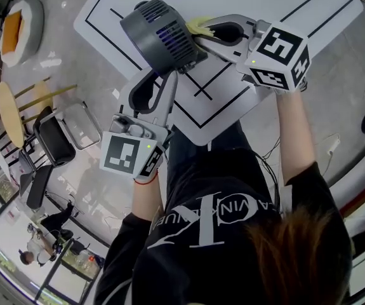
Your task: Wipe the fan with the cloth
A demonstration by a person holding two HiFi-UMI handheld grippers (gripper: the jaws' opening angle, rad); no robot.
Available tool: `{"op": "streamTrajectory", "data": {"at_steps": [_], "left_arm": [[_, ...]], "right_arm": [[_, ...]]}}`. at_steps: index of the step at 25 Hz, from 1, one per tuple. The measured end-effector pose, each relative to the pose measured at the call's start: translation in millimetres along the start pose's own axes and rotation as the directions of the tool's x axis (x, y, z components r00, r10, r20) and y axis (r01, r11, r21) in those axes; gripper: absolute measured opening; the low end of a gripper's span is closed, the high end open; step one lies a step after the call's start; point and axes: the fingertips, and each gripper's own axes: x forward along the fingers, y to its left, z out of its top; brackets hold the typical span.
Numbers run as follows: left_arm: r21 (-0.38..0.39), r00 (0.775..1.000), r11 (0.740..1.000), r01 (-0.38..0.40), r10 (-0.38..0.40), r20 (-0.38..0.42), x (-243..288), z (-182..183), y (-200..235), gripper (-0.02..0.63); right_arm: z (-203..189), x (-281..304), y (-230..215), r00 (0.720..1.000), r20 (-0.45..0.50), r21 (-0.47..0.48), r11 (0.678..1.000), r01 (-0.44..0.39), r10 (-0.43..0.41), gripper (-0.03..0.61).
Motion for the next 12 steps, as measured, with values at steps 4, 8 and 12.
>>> {"op": "streamTrajectory", "data": {"at_steps": [4, 8, 12], "left_arm": [[0.000, 1.000, 1.000, -0.002, 0.002, 0.009, -1, 6, 1, 0.102], [0.004, 1.000, 1.000, -0.003, 0.003, 0.016, -3, 6, 1, 0.104], [0.004, 0.999, 0.999, 0.033, -0.033, 0.003, 2, -6, -7, 0.175]], "right_arm": [[5, -4, 4, 0.999, 0.039, 0.062, 0.998, 0.027, -0.029, 0.028], [9, -9, 10, 0.993, 0.101, 0.141, 0.989, 0.039, -0.053, 0.029], [13, -26, 11, 0.981, 0.165, 0.195, 0.978, 0.072, -0.105, 0.029]]}}
